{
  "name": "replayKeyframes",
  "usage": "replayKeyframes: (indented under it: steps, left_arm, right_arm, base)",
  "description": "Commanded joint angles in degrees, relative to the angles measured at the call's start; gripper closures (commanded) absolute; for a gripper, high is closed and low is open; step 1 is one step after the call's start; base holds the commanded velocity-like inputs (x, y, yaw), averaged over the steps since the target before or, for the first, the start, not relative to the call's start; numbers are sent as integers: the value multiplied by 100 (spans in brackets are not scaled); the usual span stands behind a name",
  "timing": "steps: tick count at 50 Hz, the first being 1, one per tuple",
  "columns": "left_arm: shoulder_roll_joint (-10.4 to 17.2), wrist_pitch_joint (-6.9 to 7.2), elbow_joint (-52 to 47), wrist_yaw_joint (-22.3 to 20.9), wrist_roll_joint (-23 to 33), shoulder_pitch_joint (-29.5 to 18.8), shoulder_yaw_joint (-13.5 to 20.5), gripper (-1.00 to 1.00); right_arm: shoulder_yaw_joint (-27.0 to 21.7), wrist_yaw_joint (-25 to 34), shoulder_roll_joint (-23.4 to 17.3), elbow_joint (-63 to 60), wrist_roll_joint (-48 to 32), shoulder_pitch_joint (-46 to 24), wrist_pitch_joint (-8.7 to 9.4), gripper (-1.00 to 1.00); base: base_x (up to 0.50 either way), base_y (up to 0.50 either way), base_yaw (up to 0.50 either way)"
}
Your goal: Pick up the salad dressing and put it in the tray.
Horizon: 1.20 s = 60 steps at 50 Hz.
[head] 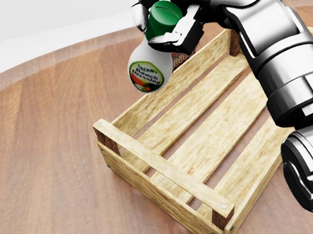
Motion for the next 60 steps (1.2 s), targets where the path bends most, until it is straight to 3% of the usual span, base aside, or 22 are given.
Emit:
replayKeyframes:
  steps: [1,9,20,50,55,57,58,60]
  left_arm:
    - [-4,0,-9,10,28,-6,-27,-100]
    - [-8,0,-35,7,29,-11,-19,-100]
    - [-26,0,5,-20,57,-6,-39,-100]
    - [-40,0,0,-25,54,-5,-65,-100]
    - [-41,0,0,-26,44,2,-52,-100]
    - [-40,0,0,-25,43,2,-52,-100]
    - [-39,0,1,-21,45,0,-56,-100]
    - [-38,0,-6,-19,38,1,-50,-100]
  right_arm:
    - [-201,-1,-382,-21,308,342,0,100]
    - [-318,-48,-664,-26,359,690,0,100]
    - [-577,-735,-1032,988,624,1096,0,100]
    - [-762,-1694,-1272,1611,517,1929,0,100]
    - [-841,-2069,-1258,1654,535,1988,-233,100]
    - [-844,-2074,-1260,1657,533,1986,-237,100]
    - [-795,-2268,-1250,1664,445,2001,-395,100]
    - [-826,-2328,-1233,1667,446,1978,-475,100]
  base:
    - [0,0,0]
    - [0,0,0]
    - [0,0,0]
    - [0,0,0]
    - [0,0,0]
    - [0,0,0]
    - [0,0,0]
    - [0,0,0]
